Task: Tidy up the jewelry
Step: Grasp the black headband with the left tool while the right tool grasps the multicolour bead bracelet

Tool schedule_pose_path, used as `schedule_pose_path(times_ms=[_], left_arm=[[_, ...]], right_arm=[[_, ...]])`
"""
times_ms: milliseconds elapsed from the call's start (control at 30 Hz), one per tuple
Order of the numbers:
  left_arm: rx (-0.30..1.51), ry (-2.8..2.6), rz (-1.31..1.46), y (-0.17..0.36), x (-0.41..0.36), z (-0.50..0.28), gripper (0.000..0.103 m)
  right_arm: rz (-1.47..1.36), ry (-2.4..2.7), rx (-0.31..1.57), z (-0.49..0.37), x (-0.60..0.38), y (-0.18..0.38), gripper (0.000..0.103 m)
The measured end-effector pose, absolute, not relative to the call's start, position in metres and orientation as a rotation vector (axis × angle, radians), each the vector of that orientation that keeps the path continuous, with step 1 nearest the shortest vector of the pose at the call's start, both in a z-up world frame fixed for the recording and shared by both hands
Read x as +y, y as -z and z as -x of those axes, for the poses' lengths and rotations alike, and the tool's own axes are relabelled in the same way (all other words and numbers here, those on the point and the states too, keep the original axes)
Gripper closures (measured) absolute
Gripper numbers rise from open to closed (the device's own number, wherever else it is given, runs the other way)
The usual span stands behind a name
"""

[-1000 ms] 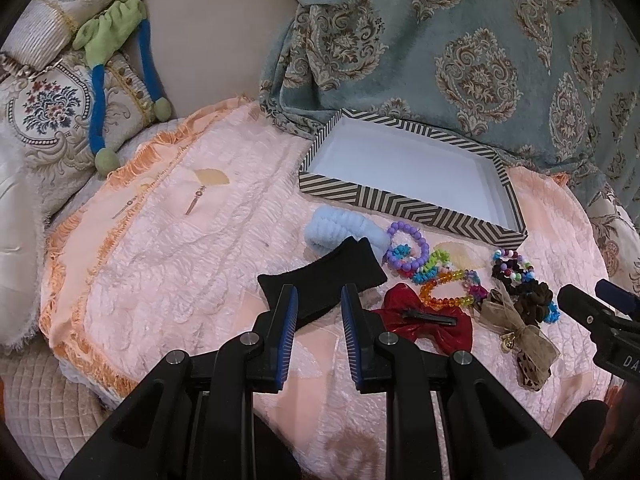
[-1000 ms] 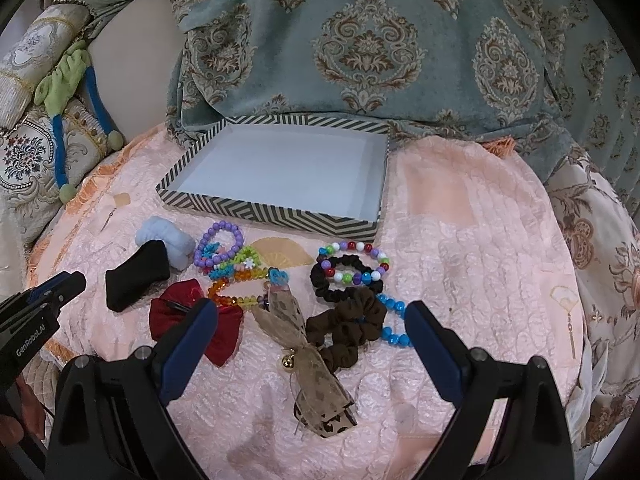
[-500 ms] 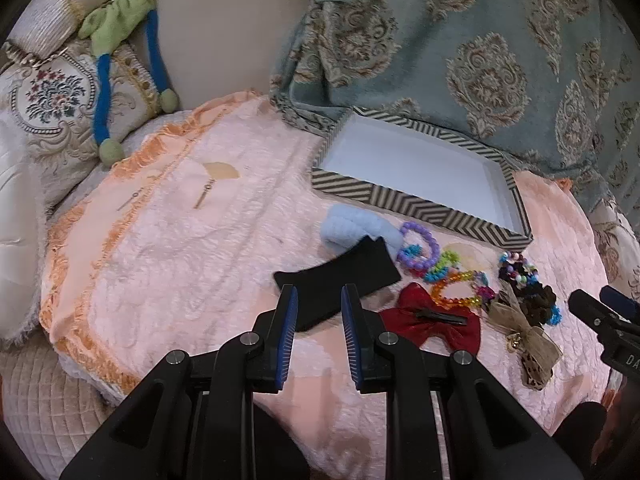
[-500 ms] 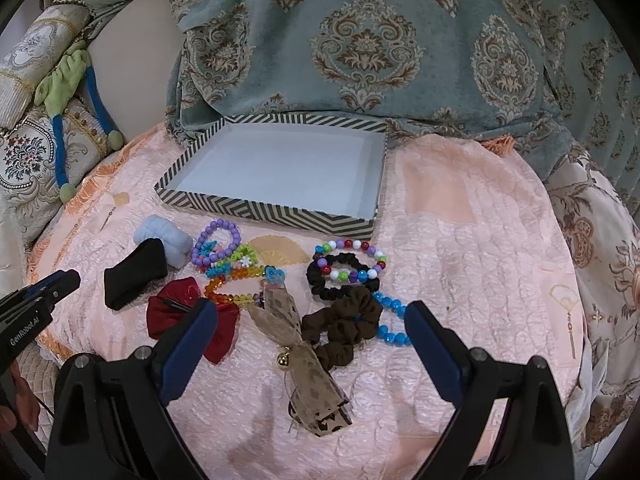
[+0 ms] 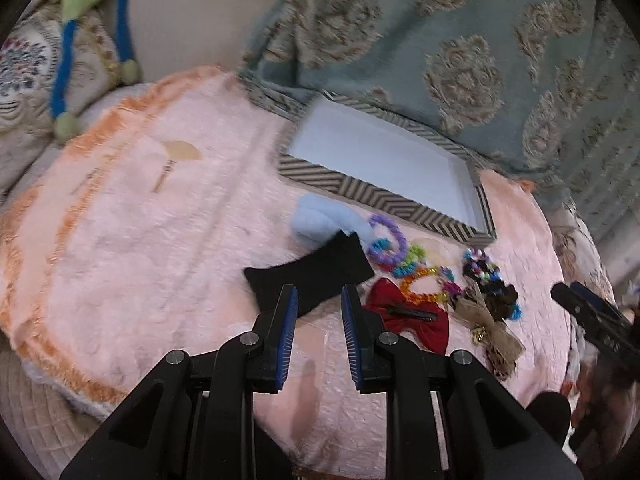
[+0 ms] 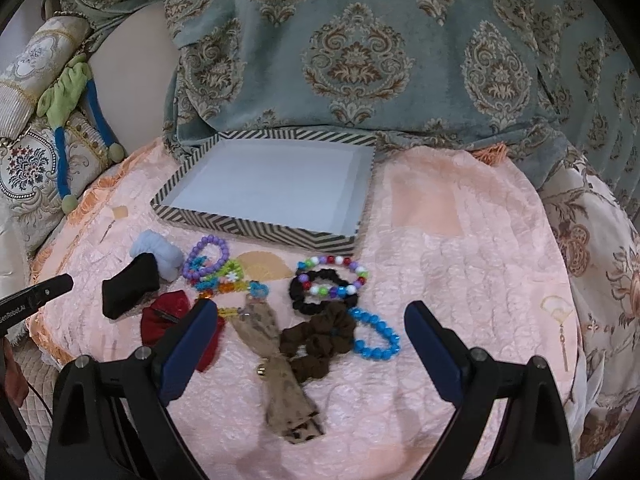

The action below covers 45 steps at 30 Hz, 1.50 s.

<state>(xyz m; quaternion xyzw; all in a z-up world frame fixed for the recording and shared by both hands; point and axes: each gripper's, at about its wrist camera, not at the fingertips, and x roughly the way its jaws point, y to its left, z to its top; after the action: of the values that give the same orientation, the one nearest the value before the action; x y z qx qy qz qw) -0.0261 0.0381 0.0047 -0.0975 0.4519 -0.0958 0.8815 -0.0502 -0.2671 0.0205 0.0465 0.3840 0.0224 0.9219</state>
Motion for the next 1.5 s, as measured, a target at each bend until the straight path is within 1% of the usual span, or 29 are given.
schedule_pose_path(times_ms=[200, 267, 367, 400, 433, 467, 500, 567, 667, 800, 867, 933, 967, 1067, 1100, 1133, 1167, 1200, 1233, 1267, 1333, 1500], left_arm=[[0.991, 0.232, 0.189, 0.011, 0.033, 0.008, 0.097], [1.013, 0.226, 0.181, 0.018, 0.033, 0.001, 0.096], [1.03, 0.224, 0.17, 0.026, 0.035, -0.008, 0.096], [1.037, 0.227, 0.166, 0.028, 0.036, -0.011, 0.095], [1.041, 0.233, 0.162, 0.03, 0.035, -0.014, 0.093], [1.043, 0.24, 0.16, 0.03, 0.036, -0.016, 0.09], [1.043, 0.253, 0.156, 0.032, 0.035, -0.019, 0.088], [1.054, 0.289, 0.149, 0.036, 0.032, -0.025, 0.079], [1.077, 0.343, 0.142, 0.043, 0.029, -0.033, 0.073], [1.086, 0.333, 0.077, 0.052, 0.024, -0.043, 0.072], [1.093, 0.334, 0.051, 0.056, 0.02, -0.046, 0.071], [1.094, 0.334, 0.024, 0.059, 0.017, -0.045, 0.07], [1.091, 0.332, 0.007, 0.061, 0.015, -0.045, 0.068], [1.081, 0.349, -0.059, 0.066, 0.007, -0.043, 0.065], [1.08, 0.352, -0.07, 0.068, 0.007, -0.043, 0.065], [1.079, 0.355, -0.06, 0.069, 0.009, -0.043, 0.065], [1.077, 0.354, -0.041, 0.069, 0.011, -0.042, 0.067], [1.075, 0.349, -0.02, 0.067, 0.014, -0.042, 0.071], [1.072, 0.337, -0.004, 0.065, 0.017, -0.041, 0.086], [1.069, 0.328, 0.01, 0.063, 0.02, -0.041, 0.097], [1.061, 0.329, 0.056, 0.056, 0.027, -0.037, 0.103], [0.995, 0.311, 0.059, 0.033, 0.032, -0.025, 0.103]], right_arm=[[-0.166, -0.037, 0.83, 0.038, -0.299, 0.0, 0.007], [-0.157, -0.029, 0.858, 0.032, -0.303, 0.008, 0.01], [-0.15, -0.029, 0.881, 0.019, -0.307, 0.019, 0.018], [-0.151, -0.028, 0.891, 0.013, -0.308, 0.022, 0.024], [-0.155, -0.031, 0.908, 0.006, -0.31, 0.026, 0.029], [-0.16, -0.037, 0.922, -0.001, -0.311, 0.03, 0.03], [-0.162, -0.043, 0.931, -0.007, -0.311, 0.033, 0.031], [-0.161, -0.047, 0.942, -0.019, -0.312, 0.04, 0.031], [-0.163, -0.053, 0.959, -0.037, -0.313, 0.051, 0.031], [-0.152, -0.065, 0.993, -0.055, -0.312, 0.065, 0.031], [-0.142, -0.066, 1.004, -0.061, -0.31, 0.07, 0.035], [-0.139, -0.07, 1.0, -0.065, -0.31, 0.073, 0.048], [-0.133, -0.068, 0.99, -0.066, -0.31, 0.074, 0.05], [-0.099, -0.058, 0.985, -0.071, -0.308, 0.076, 0.064], [-0.086, -0.051, 0.982, -0.073, -0.307, 0.076, 0.072], [-0.083, -0.055, 0.98, -0.073, -0.308, 0.076, 0.076], [-0.085, -0.062, 0.978, -0.074, -0.308, 0.075, 0.08], [-0.094, -0.072, 0.975, -0.074, -0.309, 0.074, 0.093], [-0.111, -0.08, 0.97, -0.072, -0.31, 0.071, 0.094], [-0.126, -0.088, 0.957, -0.07, -0.312, 0.067, 0.094], [-0.158, -0.108, 0.911, -0.061, -0.314, 0.055, 0.094], [-0.155, -0.15, 0.824, -0.039, -0.313, 0.02, 0.094]])
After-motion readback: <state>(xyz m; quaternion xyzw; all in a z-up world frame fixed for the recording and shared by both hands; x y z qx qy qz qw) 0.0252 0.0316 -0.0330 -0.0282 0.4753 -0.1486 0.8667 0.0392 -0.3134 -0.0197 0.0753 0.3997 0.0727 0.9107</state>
